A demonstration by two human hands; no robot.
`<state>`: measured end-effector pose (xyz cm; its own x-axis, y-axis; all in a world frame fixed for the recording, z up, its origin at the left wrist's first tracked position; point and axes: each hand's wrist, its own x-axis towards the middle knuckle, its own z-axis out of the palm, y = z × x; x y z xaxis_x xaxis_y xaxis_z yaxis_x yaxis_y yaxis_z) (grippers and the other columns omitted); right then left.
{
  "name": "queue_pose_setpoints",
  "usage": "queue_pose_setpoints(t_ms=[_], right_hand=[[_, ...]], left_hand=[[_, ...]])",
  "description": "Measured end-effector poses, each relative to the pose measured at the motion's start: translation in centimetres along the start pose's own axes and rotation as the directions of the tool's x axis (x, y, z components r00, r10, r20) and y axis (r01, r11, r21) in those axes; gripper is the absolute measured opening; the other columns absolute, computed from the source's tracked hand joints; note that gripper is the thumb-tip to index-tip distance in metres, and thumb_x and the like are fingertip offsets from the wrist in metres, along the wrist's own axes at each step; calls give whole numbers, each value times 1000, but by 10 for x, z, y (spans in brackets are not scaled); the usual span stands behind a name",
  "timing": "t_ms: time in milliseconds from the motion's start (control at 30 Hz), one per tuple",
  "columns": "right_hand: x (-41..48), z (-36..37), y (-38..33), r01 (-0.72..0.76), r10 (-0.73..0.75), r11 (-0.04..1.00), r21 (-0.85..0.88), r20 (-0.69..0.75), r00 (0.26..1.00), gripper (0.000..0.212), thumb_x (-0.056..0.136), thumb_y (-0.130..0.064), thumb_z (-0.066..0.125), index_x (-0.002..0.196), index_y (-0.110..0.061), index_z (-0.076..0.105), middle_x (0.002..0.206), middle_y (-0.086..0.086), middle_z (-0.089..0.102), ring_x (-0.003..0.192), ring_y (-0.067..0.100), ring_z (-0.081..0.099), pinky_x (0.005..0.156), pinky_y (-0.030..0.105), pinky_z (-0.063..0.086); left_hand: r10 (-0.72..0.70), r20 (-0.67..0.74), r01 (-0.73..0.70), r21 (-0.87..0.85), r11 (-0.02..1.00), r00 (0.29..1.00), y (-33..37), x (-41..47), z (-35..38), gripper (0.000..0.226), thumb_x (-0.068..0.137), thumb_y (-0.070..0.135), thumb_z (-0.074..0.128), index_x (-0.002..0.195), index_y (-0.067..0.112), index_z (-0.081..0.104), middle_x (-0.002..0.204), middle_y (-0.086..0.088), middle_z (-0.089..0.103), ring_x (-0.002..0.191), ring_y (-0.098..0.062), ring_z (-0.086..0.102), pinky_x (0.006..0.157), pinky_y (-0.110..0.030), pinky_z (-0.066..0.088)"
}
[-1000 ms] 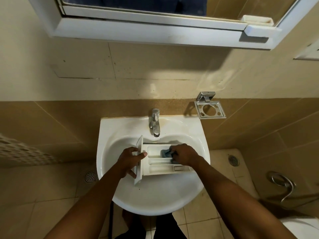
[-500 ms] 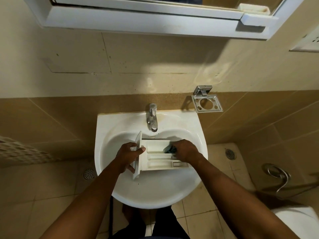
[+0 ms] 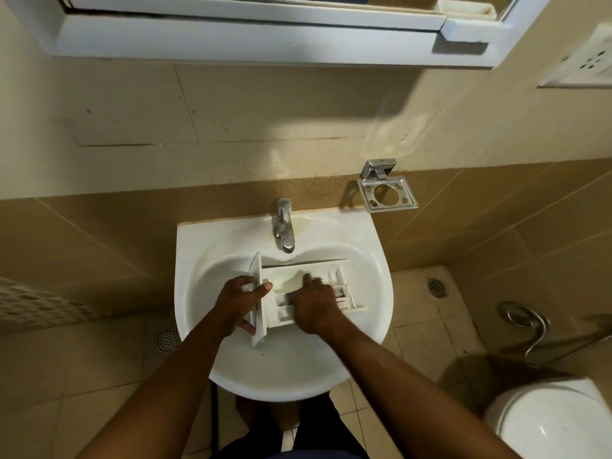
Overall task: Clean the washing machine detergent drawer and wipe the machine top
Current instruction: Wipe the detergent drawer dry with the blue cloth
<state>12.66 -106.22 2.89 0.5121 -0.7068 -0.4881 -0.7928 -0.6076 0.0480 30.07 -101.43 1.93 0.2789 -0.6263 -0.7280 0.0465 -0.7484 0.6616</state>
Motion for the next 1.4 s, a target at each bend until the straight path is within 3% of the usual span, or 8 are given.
queue_pose_setpoints(t_ms=[133, 367, 500, 633, 733, 867, 1067, 1400], right_hand=[[10, -4, -25, 68, -68, 998, -11, 29, 997, 39, 99, -35, 51, 134, -19, 61, 154, 23, 34, 131, 41, 46, 103, 47, 43], [-15, 9, 77, -31, 28, 994, 107, 22, 999, 36, 100, -40, 49, 133, -52, 59, 127, 10, 55, 114, 34, 57, 94, 39, 43], [-19, -8, 102, -104, 127, 963, 250, -78, 989, 32, 94, -49, 58, 115, -33, 75, 117, 4, 64, 104, 28, 64, 80, 32, 50], [-23, 2, 116, -228, 244, 966, 119, -135, 960, 35, 98, -42, 52, 122, -20, 67, 121, 10, 58, 102, 30, 64, 80, 35, 53], [-31, 20, 91, -201, 212, 972, 122, -85, 973, 32, 98, -26, 52, 124, -8, 58, 122, 16, 57, 95, 33, 67, 76, 38, 55], [-42, 39, 52, -116, 170, 972, 207, -267, 949, 27, 83, -19, 52, 99, -6, 69, 96, 18, 67, 64, 32, 66, 55, 36, 57], [-35, 29, -5, 234, -96, 919, 318, -394, 914, 24, 81, -14, 62, 102, -17, 74, 94, 9, 70, 72, 29, 68, 61, 31, 53], [-27, 26, 27, 202, -156, 965, 165, -256, 954, 30, 93, -24, 57, 120, -25, 71, 111, 7, 73, 95, 33, 68, 72, 33, 41]], left_hand=[[-2, -3, 2, 4, 1000, 1000, 1, 1, 0, 73, 81, 43, 83, 142, 17, 53, 124, -16, 61, 103, -35, 65, 51, -60, 59], [-2, 22, 3, -28, 1000, 1000, 2, -4, -2, 70, 83, 40, 83, 142, 17, 53, 120, -15, 61, 101, -31, 64, 50, -57, 59], [-1, 25, 2, -24, 1000, 1000, 3, -4, -1, 70, 83, 40, 83, 141, 17, 53, 122, -14, 61, 100, -31, 64, 50, -58, 59], [1, 27, -1, -27, 1000, 1000, 2, -4, -2, 70, 82, 41, 83, 141, 16, 53, 120, -14, 62, 100, -31, 65, 52, -59, 59], [7, 22, -6, -35, 999, 1000, 2, -5, -2, 69, 82, 41, 83, 139, 16, 54, 120, -13, 63, 99, -32, 66, 53, -62, 59], [9, 19, -8, -33, 999, 1000, 3, -7, -2, 66, 83, 40, 83, 138, 16, 55, 118, -12, 63, 97, -30, 66, 53, -62, 59], [-4, 14, 4, 2, 1000, 1000, 6, -7, 0, 65, 83, 41, 82, 137, 17, 55, 118, -15, 64, 99, -33, 66, 54, -63, 59], [-9, 34, 10, -6, 1000, 999, 7, -9, -2, 69, 82, 40, 84, 139, 16, 54, 118, -18, 63, 102, -35, 66, 55, -63, 59]])
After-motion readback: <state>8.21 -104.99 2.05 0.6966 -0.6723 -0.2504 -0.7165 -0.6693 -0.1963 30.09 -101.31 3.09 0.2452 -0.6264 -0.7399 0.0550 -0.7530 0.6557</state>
